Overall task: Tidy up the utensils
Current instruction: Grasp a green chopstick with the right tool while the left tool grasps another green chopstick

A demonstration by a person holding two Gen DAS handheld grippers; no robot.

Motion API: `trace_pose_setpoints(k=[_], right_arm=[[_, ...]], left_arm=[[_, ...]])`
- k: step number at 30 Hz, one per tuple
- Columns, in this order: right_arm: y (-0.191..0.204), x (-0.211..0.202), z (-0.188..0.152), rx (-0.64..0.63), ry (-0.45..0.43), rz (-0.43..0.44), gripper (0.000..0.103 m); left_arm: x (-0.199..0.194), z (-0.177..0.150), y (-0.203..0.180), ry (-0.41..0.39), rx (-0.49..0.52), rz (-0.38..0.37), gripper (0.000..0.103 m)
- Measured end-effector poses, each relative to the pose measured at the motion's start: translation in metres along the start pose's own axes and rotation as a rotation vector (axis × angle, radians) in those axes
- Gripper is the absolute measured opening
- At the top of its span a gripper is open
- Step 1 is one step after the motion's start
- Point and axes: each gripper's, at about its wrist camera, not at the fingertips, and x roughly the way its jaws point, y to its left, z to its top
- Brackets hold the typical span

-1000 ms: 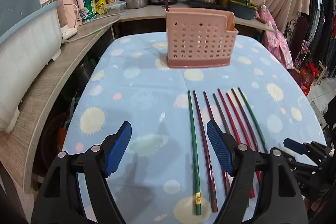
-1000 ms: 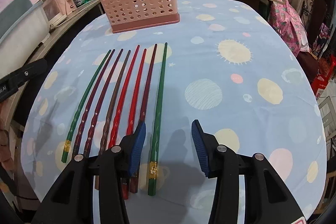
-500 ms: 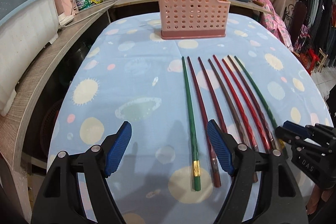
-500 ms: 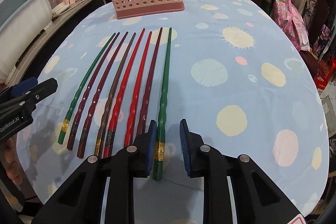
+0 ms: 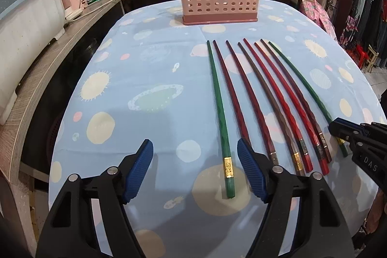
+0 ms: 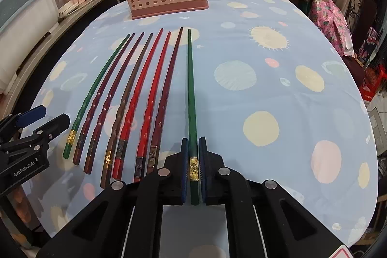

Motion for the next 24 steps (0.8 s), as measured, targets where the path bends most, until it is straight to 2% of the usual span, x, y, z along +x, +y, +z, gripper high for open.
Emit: trace_pose_setpoints(k=[6,10,17,20,24], right_arm=[[0.0,0.0,-0.001,0.002,0.0,0.001,0.007],[0.0,0.0,-0.001,0.001,0.0,0.001,0.007],[-0.001,-0.001,-0.001,0.001,0.001,0.001,0.007],[-0.001,-0.001,-0.002,0.0,0.001,0.0,0.007],[-0.001,-0.001,-0.001,0.0,0.001,0.0,0.007]], left_arm=[[0.006,-0.009,-0.001,0.039,0.009,-0.009,0.057],[0.006,-0.011,-0.002,0.042,0.003,-0.016,0.055],[0.005,-0.011,-0.005,0.051,-0.003,-0.066,0.037],[0.01,-0.012,-0.005,0.078,-0.014,-0.071,0.034],[0.01,-0.013,-0.001,0.074,-0.034,-0.085,0.034]])
